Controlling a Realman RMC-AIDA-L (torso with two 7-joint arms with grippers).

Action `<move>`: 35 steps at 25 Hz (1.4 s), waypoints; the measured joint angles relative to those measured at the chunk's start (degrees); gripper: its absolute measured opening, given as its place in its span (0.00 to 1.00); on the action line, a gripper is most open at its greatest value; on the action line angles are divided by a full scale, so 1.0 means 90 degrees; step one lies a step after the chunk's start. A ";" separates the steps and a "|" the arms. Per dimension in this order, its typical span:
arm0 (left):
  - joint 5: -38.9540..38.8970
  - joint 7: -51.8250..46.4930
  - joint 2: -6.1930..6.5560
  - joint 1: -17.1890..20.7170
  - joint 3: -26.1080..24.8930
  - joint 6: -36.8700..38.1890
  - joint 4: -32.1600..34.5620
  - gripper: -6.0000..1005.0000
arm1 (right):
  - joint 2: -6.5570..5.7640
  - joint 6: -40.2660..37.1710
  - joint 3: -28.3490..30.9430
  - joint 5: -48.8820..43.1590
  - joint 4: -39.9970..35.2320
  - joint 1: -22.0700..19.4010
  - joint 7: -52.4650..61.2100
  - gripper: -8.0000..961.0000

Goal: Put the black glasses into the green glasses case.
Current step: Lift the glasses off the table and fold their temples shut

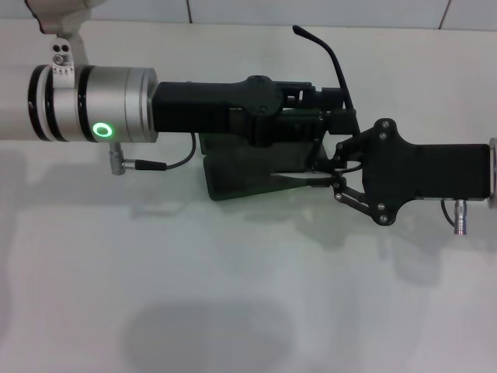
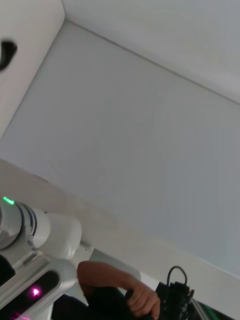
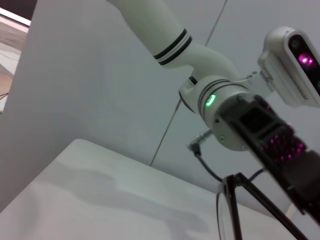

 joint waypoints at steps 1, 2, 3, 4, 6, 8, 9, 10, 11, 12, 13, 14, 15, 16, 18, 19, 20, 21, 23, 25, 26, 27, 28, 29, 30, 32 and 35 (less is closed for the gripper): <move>-0.0004 -0.0036 0.0015 0.0002 -0.0005 -0.0022 -0.0005 0.55 | 0.0001 -0.0028 0.0000 0.0004 -0.0007 -0.0016 -0.0033 0.12; -0.0005 -0.0082 0.0028 0.0003 -0.0009 -0.0048 -0.0011 0.55 | 0.0004 -0.0045 0.0000 0.0009 -0.0014 -0.0023 -0.0056 0.12; 0.0001 -0.0121 0.0036 0.0003 -0.0010 -0.0071 -0.0016 0.55 | 0.0006 -0.0054 0.0000 0.0013 -0.0014 -0.0023 -0.0071 0.12; 0.0028 -0.0159 0.0042 0.0003 -0.0010 -0.0107 -0.0015 0.55 | 0.0008 -0.0065 0.0000 0.0014 -0.0013 -0.0023 -0.0077 0.12; 0.0119 -0.0196 0.0044 -0.0001 0.0017 -0.0156 -0.0004 0.55 | 0.0009 -0.0082 0.0000 0.0016 -0.0018 -0.0023 -0.0079 0.12; 0.0246 -0.0234 0.0041 -0.0026 0.0040 -0.0172 0.0000 0.55 | 0.0010 -0.0084 0.0000 0.0018 -0.0021 -0.0022 -0.0082 0.12; 0.0326 -0.0254 0.0032 -0.0042 0.0042 -0.0178 0.0000 0.55 | 0.0010 -0.0084 0.0002 0.0018 -0.0023 -0.0022 -0.0086 0.12; 0.0383 -0.0263 0.0023 -0.0051 0.0042 -0.0182 0.0000 0.55 | 0.0010 -0.0085 0.0005 0.0038 -0.0024 -0.0021 -0.0123 0.12; 0.0437 -0.0267 0.0012 -0.0057 0.0043 -0.0185 0.0000 0.55 | 0.0011 -0.0085 0.0005 0.0050 -0.0024 -0.0021 -0.0137 0.12; 0.0463 -0.0272 0.0006 -0.0063 0.0043 -0.0187 0.0000 0.55 | 0.0010 -0.0088 0.0001 0.0071 -0.0023 -0.0021 -0.0166 0.12; 0.0483 -0.0280 0.0003 -0.0066 0.0044 -0.0188 0.0001 0.55 | 0.0010 -0.0090 -0.0006 0.0098 -0.0024 -0.0021 -0.0202 0.12; 0.0493 -0.0293 0.0002 -0.0069 0.0044 -0.0189 0.0001 0.55 | 0.0011 -0.0091 -0.0006 0.0101 -0.0024 -0.0021 -0.0212 0.12; 0.0499 -0.0311 0.0001 -0.0069 0.0042 -0.0189 0.0000 0.55 | 0.0011 -0.0094 -0.0007 0.0104 -0.0024 -0.0021 -0.0225 0.12; 0.0501 -0.0325 0.0001 -0.0070 0.0032 -0.0190 0.0000 0.55 | 0.0011 -0.0103 -0.0008 0.0106 -0.0023 -0.0021 -0.0229 0.12; 0.0465 -0.0333 -0.0002 -0.0066 -0.0038 -0.0190 0.0000 0.55 | 0.0010 -0.0151 -0.0007 0.0112 -0.0009 -0.0021 -0.0244 0.12; 0.0428 -0.0331 -0.0004 -0.0056 -0.0118 -0.0188 0.0000 0.55 | 0.0006 -0.0202 0.0008 0.0115 0.0007 -0.0024 -0.0265 0.12; 0.0398 -0.0321 -0.0009 -0.0037 -0.0242 -0.0185 0.0000 0.55 | 0.0001 -0.0253 0.0022 0.0116 0.0017 -0.0039 -0.0295 0.13; 0.0371 -0.0307 -0.0015 0.0004 -0.0400 -0.0179 0.0001 0.55 | -0.0004 -0.0315 0.0040 0.0117 0.0018 -0.0075 -0.0343 0.13; 0.0348 -0.0279 -0.0016 0.0118 -0.0666 -0.0179 0.0001 0.55 | -0.0008 -0.0418 0.0050 0.0170 -0.0006 -0.0169 -0.0486 0.13; 0.0353 -0.0236 0.0002 0.0251 -0.0795 -0.0223 0.0000 0.55 | -0.0010 -0.0598 0.0050 0.0343 -0.0031 -0.0262 -0.0675 0.13; 0.0361 -0.0216 0.0013 0.0292 -0.0809 -0.0261 0.0002 0.55 | -0.0014 -0.0722 0.0050 0.0445 -0.0033 -0.0297 -0.0769 0.13; 0.0418 -0.0171 0.0022 0.0364 -0.0803 -0.0378 0.0000 0.55 | -0.0019 -0.0929 0.0052 0.0552 -0.0036 -0.0339 -0.0869 0.14; 0.0478 -0.0145 0.0011 0.0389 -0.0791 -0.0532 -0.0004 0.55 | -0.0024 -0.1111 0.0054 0.0631 -0.0037 -0.0372 -0.0942 0.14; 0.0538 -0.0126 -0.0013 0.0406 -0.0785 -0.0698 -0.0011 0.55 | -0.0025 -0.1407 0.0054 0.0720 -0.0035 -0.0403 -0.1026 0.14; 0.0612 -0.0110 -0.0056 0.0414 -0.0778 -0.0908 -0.0023 0.55 | -0.0025 -0.1528 0.0044 0.0736 -0.0022 -0.0402 -0.1035 0.14; 0.0662 0.0017 -0.0219 0.0395 -0.0783 -0.1322 -0.0045 0.55 | -0.0018 -0.1766 -0.0061 0.0761 0.0049 -0.0358 -0.1021 0.14; 0.0650 0.0433 -0.0446 0.0338 -0.0772 -0.1539 -0.0046 0.55 | 0.0011 -0.1684 -0.0416 0.0776 0.0394 -0.0068 -0.0876 0.15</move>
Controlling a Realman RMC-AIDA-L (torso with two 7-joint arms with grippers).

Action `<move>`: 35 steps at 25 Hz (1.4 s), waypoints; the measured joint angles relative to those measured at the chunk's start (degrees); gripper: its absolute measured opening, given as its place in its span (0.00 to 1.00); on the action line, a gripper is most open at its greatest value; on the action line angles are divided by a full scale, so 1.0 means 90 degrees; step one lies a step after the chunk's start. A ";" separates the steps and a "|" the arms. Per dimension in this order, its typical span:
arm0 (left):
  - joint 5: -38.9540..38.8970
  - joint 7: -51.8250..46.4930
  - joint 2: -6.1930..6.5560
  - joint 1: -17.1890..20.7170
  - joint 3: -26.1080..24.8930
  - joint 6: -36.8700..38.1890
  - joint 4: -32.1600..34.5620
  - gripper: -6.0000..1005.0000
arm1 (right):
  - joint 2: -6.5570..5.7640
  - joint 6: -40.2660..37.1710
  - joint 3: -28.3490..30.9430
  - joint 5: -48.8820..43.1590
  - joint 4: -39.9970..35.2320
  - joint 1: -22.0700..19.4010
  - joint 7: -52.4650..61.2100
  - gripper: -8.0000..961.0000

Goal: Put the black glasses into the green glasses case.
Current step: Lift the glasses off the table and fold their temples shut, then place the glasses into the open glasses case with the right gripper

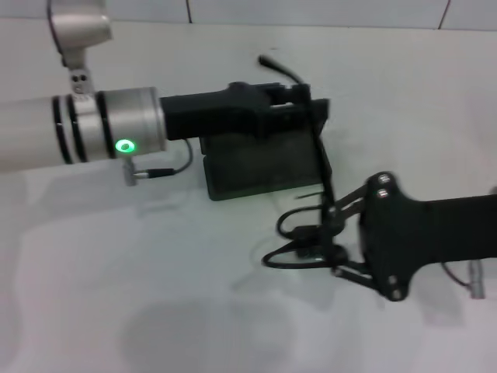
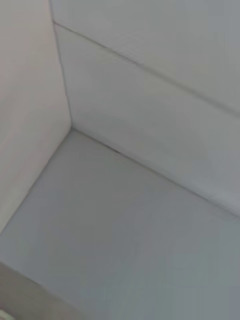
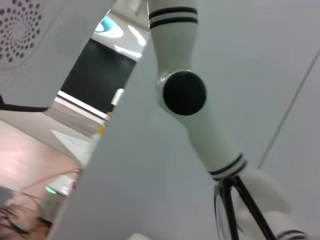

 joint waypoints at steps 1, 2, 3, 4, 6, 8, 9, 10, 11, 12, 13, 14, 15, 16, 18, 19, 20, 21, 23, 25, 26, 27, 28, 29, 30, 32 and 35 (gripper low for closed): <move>-0.0039 0.0175 -0.0027 -0.0042 0.0007 0.0034 -0.0039 0.55 | 0.0005 0.0146 -0.0130 0.0021 0.0186 0.0146 0.0071 0.15; -0.0111 0.0315 -0.0039 -0.0095 0.0013 0.0097 -0.0113 0.55 | 0.0009 0.0300 -0.0245 0.0060 0.0362 0.0294 0.0164 0.15; -0.0210 0.0465 -0.0041 -0.0145 0.0014 0.0174 -0.0203 0.55 | 0.0010 0.0420 -0.0316 0.0098 0.0491 0.0384 0.0233 0.15; -0.0280 0.0564 -0.0041 -0.0156 0.0015 0.0233 -0.0249 0.55 | 0.0010 0.0563 -0.0390 0.0157 0.0657 0.0494 0.0339 0.15; -0.0450 0.0890 -0.0032 -0.0153 0.0014 0.0479 -0.0341 0.55 | 0.0010 0.0718 -0.0420 0.0272 0.0889 0.0598 0.0432 0.16; -0.0481 0.1259 -0.0027 -0.0100 0.0013 0.0812 -0.0353 0.55 | 0.0009 0.0841 -0.0403 0.0412 0.1027 0.0625 0.0454 0.16; -0.0479 0.1437 -0.0025 -0.0066 0.0016 0.0992 -0.0351 0.55 | 0.0007 0.0896 -0.0390 0.0484 0.1076 0.0621 0.0461 0.16; -0.0475 0.1580 -0.0021 -0.0032 0.0017 0.1146 -0.0346 0.55 | 0.0005 0.0933 -0.0376 0.0533 0.1104 0.0609 0.0477 0.16; -0.0473 0.1671 -0.0016 -0.0002 0.0019 0.1254 -0.0343 0.55 | 0.0001 0.0965 -0.0367 0.0561 0.1122 0.0601 0.0495 0.16; -0.0473 0.1724 -0.0014 0.0021 0.0021 0.1319 -0.0333 0.55 | -0.0003 0.0997 -0.0363 0.0571 0.1130 0.0594 0.0514 0.16; -0.0472 0.1750 -0.0012 0.0038 0.0021 0.1354 -0.0325 0.55 | -0.0005 0.1020 -0.0362 0.0571 0.1131 0.0590 0.0528 0.17; -0.0468 0.1757 -0.0006 0.0042 0.0021 0.1362 -0.0316 0.55 | -0.0008 0.1049 -0.0360 0.0571 0.1133 0.0587 0.0534 0.17; -0.0468 0.1757 -0.0006 0.0042 0.0021 0.1362 -0.0316 0.55 | -0.0008 0.1066 -0.0359 0.0571 0.1135 0.0585 0.0535 0.17; -0.0446 0.1757 -0.0001 0.0035 0.0021 0.1370 -0.0307 0.55 | -0.0008 0.1086 -0.0354 0.0572 0.1136 0.0583 0.0535 0.17; -0.0442 0.1756 0.0000 0.0031 0.0025 0.1374 -0.0308 0.55 | -0.0010 0.1101 -0.0348 0.0580 0.1138 0.0584 0.0536 0.17; -0.0440 0.1754 0.0000 0.0029 0.0028 0.1375 -0.0309 0.55 | -0.0010 0.1113 -0.0348 0.0594 0.1139 0.0584 0.0536 0.17; -0.0439 0.1751 0.0000 0.0027 0.0037 0.1376 -0.0310 0.55 | -0.0011 0.1136 -0.0348 0.0615 0.1140 0.0585 0.0537 0.18; -0.0439 0.1744 0.0000 0.0024 0.0053 0.1376 -0.0310 0.55 | -0.0011 0.1161 -0.0348 0.0633 0.1140 0.0581 0.0537 0.18; -0.0437 0.1730 0.0005 0.0020 0.0085 0.1375 -0.0309 0.55 | -0.0011 0.1203 -0.0348 0.0670 0.1140 0.0569 0.0537 0.18; -0.0432 0.1724 0.0011 0.0020 0.0097 0.1369 -0.0309 0.55 | -0.0011 0.1207 -0.0348 0.0673 0.1140 0.0566 0.0537 0.18; -0.0427 0.1724 0.0013 0.0020 0.0098 0.1363 -0.0309 0.55 | -0.0011 0.1211 -0.0348 0.0673 0.1139 0.0563 0.0538 0.18; -0.0422 0.1724 0.0016 0.0019 0.0099 0.1355 -0.0309 0.55 | -0.0011 0.1213 -0.0349 0.0673 0.1140 0.0561 0.0538 0.19; -0.0421 0.1728 0.0018 0.0019 0.0096 0.1348 -0.0309 0.55 | -0.0011 0.1217 -0.0349 0.0673 0.1142 0.0558 0.0538 0.19; -0.0431 0.1750 0.0017 0.0025 0.0083 0.1340 -0.0309 0.55 | -0.0011 0.1223 -0.0351 0.0669 0.1142 0.0557 0.0537 0.19; -0.0461 0.1800 0.0017 0.0045 0.0043 0.1318 -0.0309 0.55 | -0.0013 0.1251 -0.0361 0.0650 0.1143 0.0555 0.0526 0.19; -0.0580 0.1965 0.0007 0.0130 -0.0109 0.1223 -0.0322 0.55 | -0.0015 0.1349 -0.0382 0.0622 0.1144 0.0550 0.0484 0.19; -0.0905 0.2333 -0.0010 0.0407 -0.0580 0.0790 -0.0353 0.55 | -0.0001 0.2003 -0.0519 0.0587 0.1103 0.0466 0.0234 0.20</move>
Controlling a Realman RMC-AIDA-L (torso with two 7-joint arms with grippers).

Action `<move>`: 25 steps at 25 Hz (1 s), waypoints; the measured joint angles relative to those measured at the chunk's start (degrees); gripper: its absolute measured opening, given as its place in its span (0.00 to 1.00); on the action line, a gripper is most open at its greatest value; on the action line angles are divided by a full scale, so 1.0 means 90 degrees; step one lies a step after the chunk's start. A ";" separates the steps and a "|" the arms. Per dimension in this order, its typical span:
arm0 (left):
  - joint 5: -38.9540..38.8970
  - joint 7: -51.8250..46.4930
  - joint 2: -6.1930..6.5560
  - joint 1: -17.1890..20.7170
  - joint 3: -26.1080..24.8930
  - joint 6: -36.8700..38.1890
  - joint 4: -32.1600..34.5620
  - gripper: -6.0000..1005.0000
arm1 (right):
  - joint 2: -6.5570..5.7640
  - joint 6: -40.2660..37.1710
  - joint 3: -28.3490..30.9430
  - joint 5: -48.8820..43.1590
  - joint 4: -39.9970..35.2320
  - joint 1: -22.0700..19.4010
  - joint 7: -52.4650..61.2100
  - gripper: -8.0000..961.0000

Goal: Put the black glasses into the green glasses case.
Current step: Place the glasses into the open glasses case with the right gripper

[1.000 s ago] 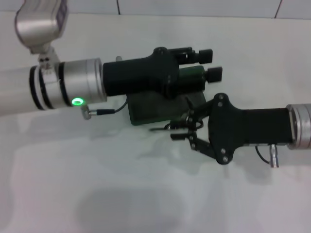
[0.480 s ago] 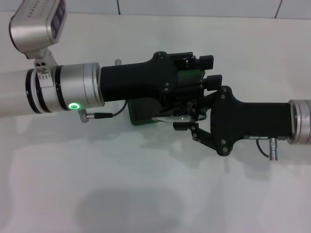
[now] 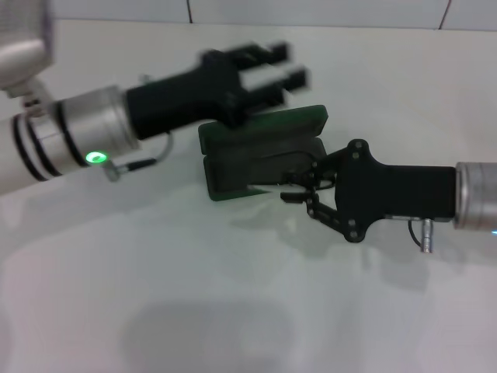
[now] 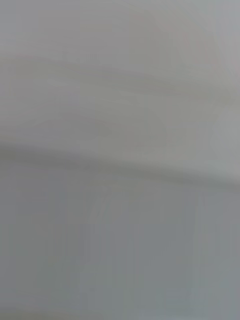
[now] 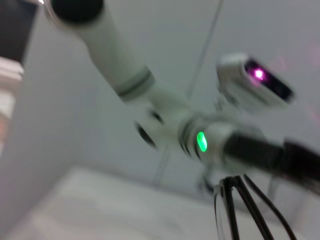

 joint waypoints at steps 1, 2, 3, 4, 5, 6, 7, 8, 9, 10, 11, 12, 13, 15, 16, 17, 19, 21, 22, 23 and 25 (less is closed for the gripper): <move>-0.0080 0.0052 -0.0003 0.0066 -0.0076 -0.0122 -0.0002 0.55 | 0.0004 0.0312 -0.0104 0.0012 -0.0080 -0.0073 -0.0120 0.20; -0.0281 0.0143 -0.0006 0.0186 -0.0200 -0.0387 -0.0004 0.55 | 0.0007 0.0724 -0.0252 0.0052 -0.0230 -0.0149 -0.0200 0.20; -0.0445 0.0198 -0.0008 0.0282 -0.0252 -0.0614 -0.0012 0.55 | 0.0004 0.1235 -0.0468 0.0086 -0.0451 -0.0251 -0.0249 0.20; -0.0645 0.0243 -0.0008 0.0371 -0.0275 -0.0835 -0.0015 0.55 | 0.0008 0.1755 -0.0730 0.0129 -0.0712 -0.0338 -0.0259 0.20; -0.0768 0.0267 -0.0005 0.0426 -0.0285 -0.0965 -0.0018 0.55 | 0.0003 0.2222 -0.0964 0.0134 -0.0957 -0.0420 -0.0248 0.20; -0.0859 0.0286 0.0000 0.0469 -0.0284 -0.1067 -0.0019 0.55 | 0.0008 0.2861 -0.1319 0.0143 -0.1325 -0.0519 -0.0227 0.21; -0.0933 0.0298 0.0006 0.0513 -0.0286 -0.1152 -0.0021 0.55 | 0.0007 0.3404 -0.1598 0.0139 -0.1602 -0.0604 -0.0219 0.21; -0.0982 0.0303 0.0012 0.0549 -0.0286 -0.1213 -0.0021 0.55 | 0.0006 0.3965 -0.1925 0.0138 -0.1895 -0.0678 -0.0213 0.21; -0.0996 0.0304 0.0015 0.0560 -0.0286 -0.1228 -0.0021 0.55 | 0.0007 0.4607 -0.2282 0.0139 -0.2146 -0.0732 -0.0202 0.21; -0.1006 0.0305 0.0016 0.0569 -0.0286 -0.1242 -0.0021 0.55 | 0.0010 0.5151 -0.2592 0.0138 -0.2310 -0.0738 -0.0167 0.21; -0.1012 0.0306 0.0016 0.0571 -0.0287 -0.1249 -0.0021 0.55 | 0.0007 0.5551 -0.2866 0.0139 -0.2430 -0.0728 -0.0125 0.21; -0.1014 0.0306 0.0016 0.0572 -0.0288 -0.1255 -0.0021 0.55 | 0.0010 0.5969 -0.3156 0.0131 -0.2520 -0.0704 -0.0067 0.21; -0.1015 0.0307 0.0016 0.0571 -0.0288 -0.1258 -0.0021 0.55 | 0.0007 0.6423 -0.3430 0.0130 -0.2588 -0.0658 -0.0004 0.22; -0.1016 0.0296 0.0016 0.0550 -0.0289 -0.1285 -0.0021 0.55 | 0.0008 0.6853 -0.3732 0.0129 -0.2630 -0.0605 0.0043 0.22; -0.1017 0.0286 0.0016 0.0537 -0.0288 -0.1303 -0.0021 0.55 | 0.0012 0.7029 -0.3855 0.0129 -0.2632 -0.0588 0.0053 0.22; -0.1018 0.0279 0.0015 0.0528 -0.0288 -0.1315 -0.0021 0.55 | 0.0009 0.7123 -0.3910 0.0132 -0.2622 -0.0583 0.0054 0.22; -0.1019 0.0270 0.0015 0.0507 -0.0288 -0.1329 -0.0021 0.55 | 0.0009 0.7162 -0.3930 0.0147 -0.2565 -0.0579 0.0076 0.22; -0.1020 0.0266 0.0015 0.0475 -0.0286 -0.1333 -0.0021 0.55 | 0.0010 0.7171 -0.3935 0.0156 -0.2504 -0.0575 0.0138 0.23; -0.1021 0.0265 0.0013 0.0460 -0.0285 -0.1335 -0.0021 0.55 | 0.0010 0.7174 -0.3939 0.0156 -0.2460 -0.0561 0.0196 0.23; -0.1021 0.0265 0.0011 0.0446 -0.0281 -0.1337 -0.0021 0.55 | 0.0011 0.7175 -0.3946 0.0157 -0.2432 -0.0542 0.0237 0.23; -0.1022 0.0264 0.0007 0.0413 -0.0274 -0.1342 -0.0021 0.55 | 0.0010 0.7180 -0.3966 0.0160 -0.2363 -0.0485 0.0347 0.23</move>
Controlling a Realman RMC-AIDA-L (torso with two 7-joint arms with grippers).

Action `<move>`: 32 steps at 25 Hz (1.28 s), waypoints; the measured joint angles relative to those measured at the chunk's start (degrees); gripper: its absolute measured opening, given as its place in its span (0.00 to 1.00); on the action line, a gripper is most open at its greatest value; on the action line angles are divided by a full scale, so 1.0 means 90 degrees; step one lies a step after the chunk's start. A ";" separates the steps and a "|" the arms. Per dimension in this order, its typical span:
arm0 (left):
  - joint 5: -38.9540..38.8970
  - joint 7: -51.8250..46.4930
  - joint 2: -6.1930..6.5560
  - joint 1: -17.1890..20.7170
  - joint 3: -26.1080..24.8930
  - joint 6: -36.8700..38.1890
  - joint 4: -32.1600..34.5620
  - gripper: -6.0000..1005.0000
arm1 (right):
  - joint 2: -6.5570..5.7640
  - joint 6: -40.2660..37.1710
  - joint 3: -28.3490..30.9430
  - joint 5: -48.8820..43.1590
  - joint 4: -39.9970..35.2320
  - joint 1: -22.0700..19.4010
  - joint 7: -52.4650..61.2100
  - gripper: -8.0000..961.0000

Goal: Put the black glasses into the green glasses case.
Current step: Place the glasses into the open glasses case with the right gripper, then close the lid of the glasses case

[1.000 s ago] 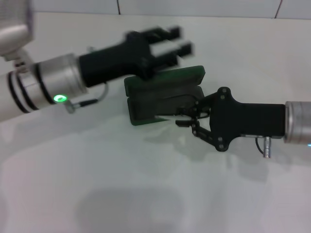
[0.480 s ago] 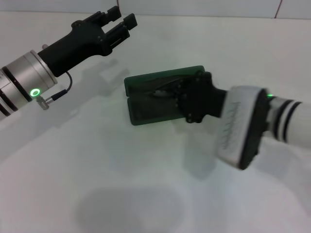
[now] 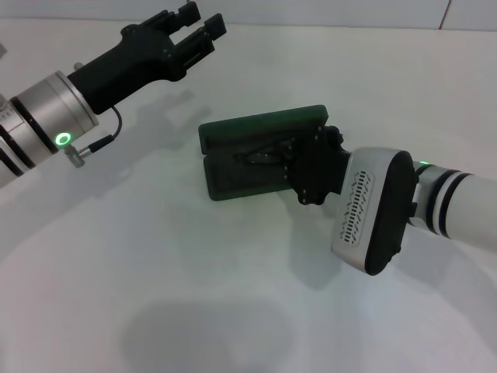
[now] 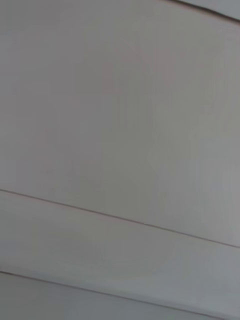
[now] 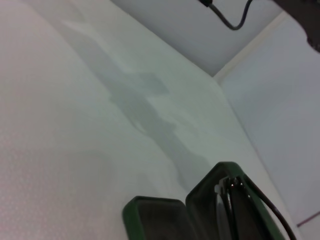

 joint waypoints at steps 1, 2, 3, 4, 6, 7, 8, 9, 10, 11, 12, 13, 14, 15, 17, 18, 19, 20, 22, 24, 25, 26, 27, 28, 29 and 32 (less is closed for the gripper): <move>0.0000 0.0000 0.0000 -0.0014 0.0004 -0.0002 0.0000 0.55 | 0.0000 0.0000 -0.0023 0.0002 0.0054 0.0053 0.0095 0.23; 0.0000 0.0000 -0.0001 -0.0027 0.0006 -0.0002 0.0000 0.55 | 0.0000 -0.0003 -0.0042 0.0004 0.0107 0.0106 0.0176 0.24; 0.0000 0.0000 -0.0001 -0.0043 0.0010 -0.0003 -0.0007 0.55 | 0.0000 -0.0018 -0.0071 0.0005 0.0196 0.0204 0.0294 0.24; 0.0000 0.0001 -0.0002 -0.0053 0.0014 -0.0004 -0.0016 0.55 | 0.0000 -0.0018 -0.0071 0.0005 0.0196 0.0204 0.0294 0.24; 0.0000 0.0008 -0.0002 -0.0067 0.0019 -0.0005 -0.0033 0.55 | 0.0000 -0.0054 -0.0139 0.0019 0.0289 0.0300 0.0418 0.24; 0.0000 0.0012 -0.0002 -0.0071 0.0021 -0.0005 -0.0036 0.55 | -0.0001 -0.0060 -0.0147 0.0029 0.0286 0.0300 0.0432 0.24; 0.0000 0.0013 -0.0002 -0.0073 0.0021 -0.0007 -0.0040 0.55 | -0.0001 -0.0080 -0.0146 0.0038 0.0268 0.0295 0.0444 0.24; 0.0000 0.0014 -0.0002 -0.0071 0.0020 -0.0016 -0.0043 0.55 | 0.0000 -0.0105 -0.0141 0.0049 0.0239 0.0286 0.0450 0.25; 0.0000 0.0014 -0.0002 -0.0068 0.0018 -0.0035 -0.0044 0.55 | -0.0001 -0.0164 -0.0122 0.0058 0.0197 0.0259 0.0457 0.25; 0.0002 0.0014 -0.0002 -0.0065 0.0014 -0.0055 -0.0045 0.55 | -0.0002 -0.0231 -0.0102 0.0059 0.0170 0.0240 0.0474 0.25; 0.0008 0.0011 -0.0002 -0.0063 0.0013 -0.0070 -0.0046 0.55 | -0.0006 -0.0305 -0.0076 0.0059 0.0149 0.0225 0.0502 0.25; 0.0020 0.0004 -0.0002 -0.0063 0.0010 -0.0080 -0.0049 0.56 | -0.0014 -0.0384 -0.0039 0.0059 0.0130 0.0214 0.0542 0.25; 0.0031 -0.0001 -0.0002 -0.0063 0.0009 -0.0088 -0.0051 0.56 | -0.0022 -0.0502 0.0019 0.0059 0.0126 0.0209 0.0617 0.27; 0.0043 -0.0006 -0.0002 -0.0063 0.0009 -0.0103 -0.0054 0.56 | -0.0030 -0.0620 0.0084 0.0059 0.0124 0.0205 0.0682 0.29; 0.0052 -0.0015 -0.0002 -0.0066 0.0013 -0.0174 -0.0056 0.56 | -0.0058 -0.1001 0.0397 0.0055 0.0145 0.0168 0.0883 0.29; 0.0057 -0.0031 -0.0001 -0.0069 0.0017 -0.0238 -0.0057 0.56 | -0.0067 -0.1401 0.0693 0.0041 0.0166 0.0107 0.1009 0.29; 0.0081 -0.0069 0.0003 -0.0081 0.0020 -0.0353 -0.0057 0.56 | -0.0078 -0.1657 0.0895 0.0030 0.0181 0.0065 0.1083 0.30; 0.0121 -0.0126 0.0008 -0.0104 0.0021 -0.0485 -0.0056 0.56 | -0.0087 -0.2180 0.1286 0.0020 0.0233 0.0008 0.1207 0.30; 0.0362 -0.0408 0.0028 -0.0226 0.0025 -0.0927 -0.0033 0.56 | -0.0134 -0.3348 0.2148 0.0004 0.0435 -0.0062 0.1479 0.30; 0.0867 -0.0944 0.0071 -0.0478 0.0031 -0.1493 -0.0007 0.56 | -0.0209 -0.4591 0.3070 -0.0052 0.0812 -0.0037 0.1789 0.30; 0.1172 -0.1233 0.0096 -0.0626 0.0035 -0.1711 0.0002 0.56 | -0.0269 -0.5251 0.3623 -0.0115 0.1115 0.0055 0.1996 0.30; 0.1516 -0.1552 0.0132 -0.0780 0.0038 -0.1903 0.0002 0.56 | -0.0342 -0.5915 0.4219 -0.0208 0.1509 0.0178 0.2213 0.30; 0.1806 -0.1798 0.0158 -0.0908 0.0039 -0.2025 0.0004 0.56 | -0.0409 -0.6366 0.4714 -0.0267 0.1862 0.0307 0.2392 0.30; 0.2317 -0.2161 0.0174 -0.1129 0.0042 -0.2178 0.0016 0.56 | -0.0469 -0.6675 0.5188 -0.0311 0.2251 0.0427 0.2473 0.30; 0.2317 -0.2161 0.0174 -0.1129 0.0042 -0.2178 0.0016 0.56 | -0.0524 -0.6880 0.5583 -0.0331 0.2560 0.0512 0.2517 0.31; 0.2860 -0.2453 0.0116 -0.1358 0.0076 -0.2285 0.0122 0.56 | -0.0601 -0.7134 0.6506 -0.0340 0.3110 0.0534 0.2618 0.31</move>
